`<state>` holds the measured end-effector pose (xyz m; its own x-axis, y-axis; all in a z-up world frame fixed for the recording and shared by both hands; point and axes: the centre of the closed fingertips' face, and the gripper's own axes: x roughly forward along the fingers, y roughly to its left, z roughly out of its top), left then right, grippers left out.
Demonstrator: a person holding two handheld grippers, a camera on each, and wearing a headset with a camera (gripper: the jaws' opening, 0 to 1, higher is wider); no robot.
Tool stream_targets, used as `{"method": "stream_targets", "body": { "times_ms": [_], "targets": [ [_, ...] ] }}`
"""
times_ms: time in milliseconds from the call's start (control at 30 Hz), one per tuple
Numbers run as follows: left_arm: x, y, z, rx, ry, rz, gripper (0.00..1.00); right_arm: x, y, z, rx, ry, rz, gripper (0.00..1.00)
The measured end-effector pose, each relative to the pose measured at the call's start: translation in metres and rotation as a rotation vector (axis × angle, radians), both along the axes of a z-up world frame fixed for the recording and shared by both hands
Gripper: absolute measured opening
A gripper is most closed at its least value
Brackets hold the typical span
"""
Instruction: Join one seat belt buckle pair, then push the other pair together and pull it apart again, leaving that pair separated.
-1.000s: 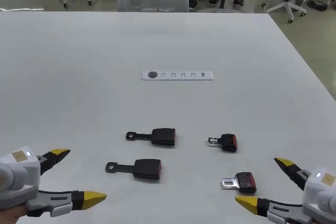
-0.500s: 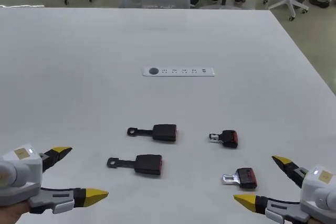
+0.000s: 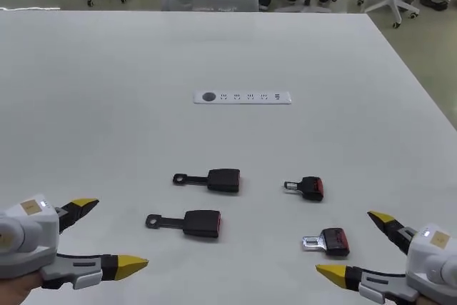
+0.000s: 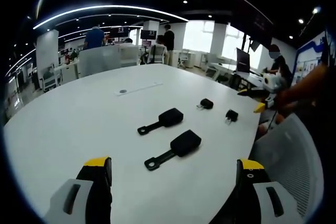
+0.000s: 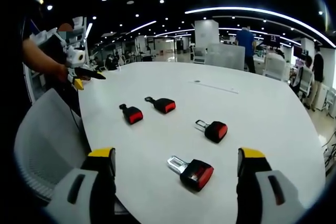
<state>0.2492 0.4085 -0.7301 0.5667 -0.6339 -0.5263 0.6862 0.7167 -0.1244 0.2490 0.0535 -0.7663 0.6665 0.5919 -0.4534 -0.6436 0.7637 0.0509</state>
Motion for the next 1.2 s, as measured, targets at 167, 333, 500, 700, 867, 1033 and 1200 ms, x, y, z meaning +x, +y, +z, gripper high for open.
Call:
{"method": "stream_targets", "body": {
  "times_ms": [167,333,500,700,867,1033,1200],
  "targets": [
    [0.003,0.002,0.001,-0.001,-0.004,0.009,1.00,0.003,-0.001,0.000,0.001,0.001,-0.001,0.98],
    [0.004,0.004,0.002,0.000,-0.004,0.012,1.00,0.004,-0.001,0.000,-0.002,0.001,0.000,0.98],
    [0.006,0.004,0.000,0.000,-0.003,0.014,1.00,0.005,-0.002,-0.002,-0.008,0.002,-0.001,0.99],
    [0.006,0.003,-0.002,0.004,0.003,0.007,1.00,0.005,-0.001,-0.004,-0.009,0.011,0.005,0.98],
    [0.006,0.000,-0.004,0.012,0.008,-0.007,1.00,0.004,-0.002,-0.006,-0.020,0.018,0.017,0.98],
    [0.006,-0.004,-0.006,0.019,0.013,-0.022,1.00,0.005,-0.003,-0.010,-0.035,0.030,0.034,0.97],
    [0.007,-0.009,-0.011,0.032,0.025,-0.038,0.99,0.007,-0.004,-0.014,-0.045,0.042,0.049,0.96]
  ]
}}
